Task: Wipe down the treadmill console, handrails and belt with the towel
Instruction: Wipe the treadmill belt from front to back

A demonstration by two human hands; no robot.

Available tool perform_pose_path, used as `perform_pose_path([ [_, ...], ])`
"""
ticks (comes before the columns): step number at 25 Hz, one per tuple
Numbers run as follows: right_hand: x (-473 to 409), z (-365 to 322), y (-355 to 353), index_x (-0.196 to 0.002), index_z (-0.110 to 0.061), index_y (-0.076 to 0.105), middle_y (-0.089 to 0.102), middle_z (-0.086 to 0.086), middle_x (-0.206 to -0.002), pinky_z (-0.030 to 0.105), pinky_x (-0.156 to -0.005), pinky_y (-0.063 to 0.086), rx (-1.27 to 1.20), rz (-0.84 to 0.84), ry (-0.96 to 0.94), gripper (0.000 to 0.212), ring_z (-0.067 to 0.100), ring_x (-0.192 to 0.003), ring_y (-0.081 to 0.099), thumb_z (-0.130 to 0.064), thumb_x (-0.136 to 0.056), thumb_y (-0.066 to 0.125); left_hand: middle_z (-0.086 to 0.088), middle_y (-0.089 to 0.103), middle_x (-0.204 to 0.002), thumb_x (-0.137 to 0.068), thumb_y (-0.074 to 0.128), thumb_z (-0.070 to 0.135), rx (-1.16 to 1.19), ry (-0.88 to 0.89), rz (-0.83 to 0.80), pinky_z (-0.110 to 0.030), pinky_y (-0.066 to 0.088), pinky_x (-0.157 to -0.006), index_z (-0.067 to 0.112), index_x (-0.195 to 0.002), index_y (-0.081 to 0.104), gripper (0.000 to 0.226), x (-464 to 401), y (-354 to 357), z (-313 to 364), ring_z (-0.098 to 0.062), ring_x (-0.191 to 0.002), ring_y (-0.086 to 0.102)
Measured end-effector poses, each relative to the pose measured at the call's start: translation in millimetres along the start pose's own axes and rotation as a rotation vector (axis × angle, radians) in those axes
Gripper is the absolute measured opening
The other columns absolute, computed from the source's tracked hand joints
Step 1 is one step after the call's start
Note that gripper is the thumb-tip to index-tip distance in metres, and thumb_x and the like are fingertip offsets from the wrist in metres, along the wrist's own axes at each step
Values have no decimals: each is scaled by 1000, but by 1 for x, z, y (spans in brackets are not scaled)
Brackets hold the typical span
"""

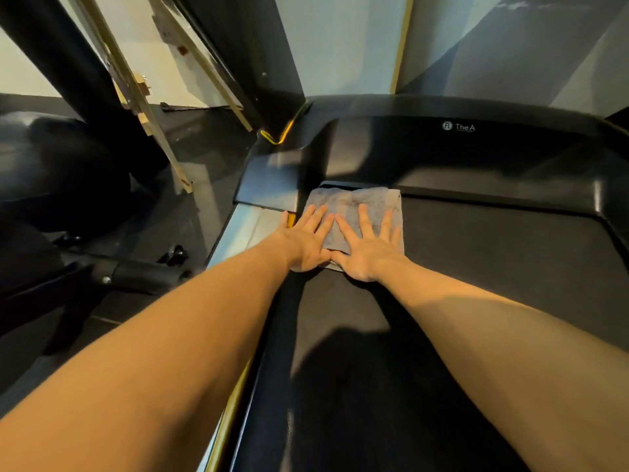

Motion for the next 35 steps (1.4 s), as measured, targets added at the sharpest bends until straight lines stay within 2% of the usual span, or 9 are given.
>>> perform_pose_path([
  [8, 36, 1, 14, -154, -49, -18, -30, 1, -165, 63, -119, -13, -3, 15, -57, 82, 49, -146, -29, -85, -88, 17, 0, -32, -162, -103, 27, 57, 42, 5, -16, -58, -7, -122, 29, -155, -24, 78, 26, 21, 6, -29, -151, -23],
  [15, 64, 1, 12, -156, -47, -13, -25, -2, -167, 58, -123, -8, -88, -28, -77, 77, 51, -148, -22, -66, -99, 35, -6, -9, -168, -97, 58, 27, 215, 30, 82, -51, 9, -125, 18, -160, -3, 88, 49, 18, 20, -32, -154, 8],
  [18, 89, -5, 21, -157, -46, -10, -22, -3, -168, 57, -122, -7, -128, -48, -96, 77, 52, -147, -21, -67, -98, 35, -8, 2, -167, -99, 54, 35, 216, 38, 72, -44, 22, -122, 16, -160, 9, 78, 70, 17, 29, -32, -149, 24],
  [21, 106, -10, 25, -157, -47, 5, -7, 1, -170, 58, -123, 5, -111, 83, -123, 78, 52, -148, -4, -74, -92, 39, -7, 27, -158, -97, 44, 55, 194, 21, 112, -44, 36, -114, 18, -151, 33, 66, 85, 16, 37, -31, -137, 40],
  [23, 89, -6, 13, -155, -50, 6, -9, 4, -169, 61, -122, 3, -119, 153, -129, 89, 51, -149, -4, -83, -81, 43, -9, 24, -161, -89, 39, 67, 145, 5, 220, -47, 31, -117, 22, -153, 27, 79, 75, 8, 28, -36, -143, 30],
  [25, 67, 0, 9, -155, -52, -8, -28, 2, -165, 64, -118, -14, -130, 89, -126, 106, 49, -146, -29, -92, -73, 45, -6, -6, -168, -82, 32, 73, 115, 54, 236, -51, 9, -124, 30, -160, 1, 94, 54, 11, 15, -38, -153, -3],
  [27, 58, 4, 20, -156, -50, -10, -34, 0, -163, 64, -116, -21, -117, 69, -128, 110, 45, -137, -44, -91, -73, 48, -2, -22, -166, -89, 33, 70, 184, 109, 207, -48, -6, -123, 31, -158, -12, 91, 41, 32, 17, -32, -152, -21],
  [31, 72, 2, 33, -158, -47, 2, -19, 1, -169, 60, -117, -22, -142, 175, -181, 95, 47, -140, -41, -81, -83, 48, 2, -22, -166, -101, 38, 52, 339, 88, 298, -42, -12, -122, 25, -159, -10, 80, 45, 60, 26, -25, -150, -27],
  [35, 84, 1, 35, -157, -49, 3, -12, -2, -170, 56, -118, -19, -178, 130, -178, 87, 48, -143, -35, -81, -86, 42, 2, -22, -166, -103, 36, 50, 329, 111, 249, -39, -11, -121, 25, -159, -10, 77, 57, 58, 24, -23, -150, -27],
])
Point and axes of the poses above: each hand's wrist, its own x-axis away from the middle knuckle, its own y-axis out of the palm, z = x × y, the point moved 3 cm from there along -x, towards the middle knuckle
